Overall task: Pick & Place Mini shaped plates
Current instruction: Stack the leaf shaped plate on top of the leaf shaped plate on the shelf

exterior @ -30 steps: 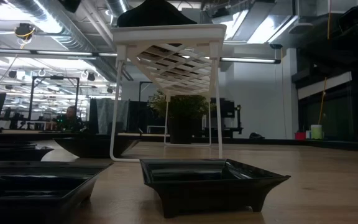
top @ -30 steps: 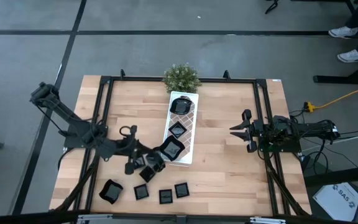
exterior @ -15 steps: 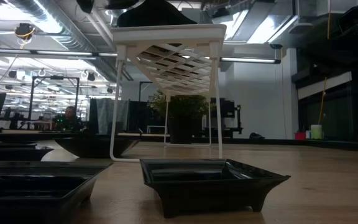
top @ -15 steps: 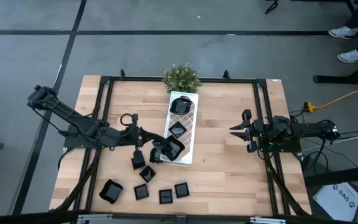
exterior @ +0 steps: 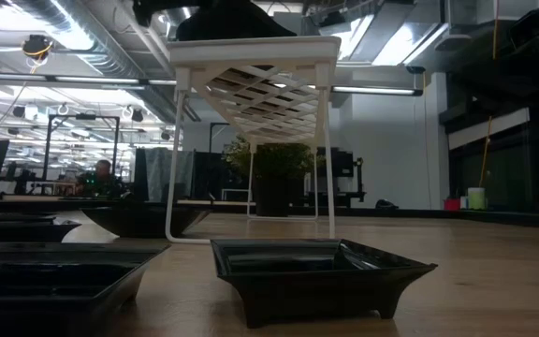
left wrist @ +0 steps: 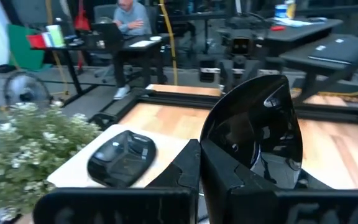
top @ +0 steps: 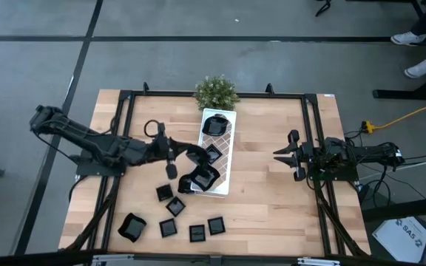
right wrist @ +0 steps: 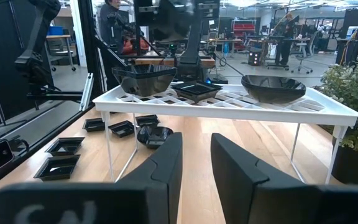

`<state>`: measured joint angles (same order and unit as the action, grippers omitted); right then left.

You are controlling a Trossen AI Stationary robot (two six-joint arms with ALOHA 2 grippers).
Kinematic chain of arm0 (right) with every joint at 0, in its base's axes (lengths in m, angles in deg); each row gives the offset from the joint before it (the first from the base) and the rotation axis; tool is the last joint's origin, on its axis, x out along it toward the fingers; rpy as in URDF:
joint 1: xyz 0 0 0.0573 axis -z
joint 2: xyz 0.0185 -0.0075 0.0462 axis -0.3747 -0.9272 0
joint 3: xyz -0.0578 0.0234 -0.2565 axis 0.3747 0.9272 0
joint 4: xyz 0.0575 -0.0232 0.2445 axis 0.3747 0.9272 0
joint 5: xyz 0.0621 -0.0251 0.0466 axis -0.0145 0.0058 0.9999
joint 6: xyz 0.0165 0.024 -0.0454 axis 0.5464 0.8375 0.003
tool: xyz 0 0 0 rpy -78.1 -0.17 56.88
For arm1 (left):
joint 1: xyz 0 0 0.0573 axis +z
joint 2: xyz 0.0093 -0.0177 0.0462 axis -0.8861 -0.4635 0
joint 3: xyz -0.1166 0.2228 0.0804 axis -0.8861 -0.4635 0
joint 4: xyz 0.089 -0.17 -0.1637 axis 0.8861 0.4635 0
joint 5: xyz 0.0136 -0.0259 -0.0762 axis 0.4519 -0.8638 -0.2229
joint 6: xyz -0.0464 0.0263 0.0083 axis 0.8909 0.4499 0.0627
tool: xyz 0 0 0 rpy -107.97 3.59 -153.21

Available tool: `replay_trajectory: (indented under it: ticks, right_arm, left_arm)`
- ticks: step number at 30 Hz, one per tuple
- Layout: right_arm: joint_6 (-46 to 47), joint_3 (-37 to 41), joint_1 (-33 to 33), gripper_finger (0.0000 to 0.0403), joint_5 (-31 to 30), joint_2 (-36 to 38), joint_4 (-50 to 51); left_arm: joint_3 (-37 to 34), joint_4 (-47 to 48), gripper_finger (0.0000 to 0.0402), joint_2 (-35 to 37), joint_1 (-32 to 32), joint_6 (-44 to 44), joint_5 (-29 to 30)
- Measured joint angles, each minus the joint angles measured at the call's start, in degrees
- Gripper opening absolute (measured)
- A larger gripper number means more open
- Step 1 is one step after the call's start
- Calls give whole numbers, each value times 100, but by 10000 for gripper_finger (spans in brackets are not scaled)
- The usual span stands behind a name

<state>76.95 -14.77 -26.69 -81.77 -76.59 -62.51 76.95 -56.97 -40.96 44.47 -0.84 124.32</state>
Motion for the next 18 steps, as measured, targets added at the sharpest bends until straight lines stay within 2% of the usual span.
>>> replay_trajectory:
  ticks: [7, 18]
  right_arm:
    - [0, 0, 0, 85, 0, 0, 0]
    - [0, 0, 2, 85, 0, 1, -1]
  left_arm:
    - [1, -98, 2, 0, 599, -4, -38]
    - [1, -98, 2, 0, 1701, 61, -761]
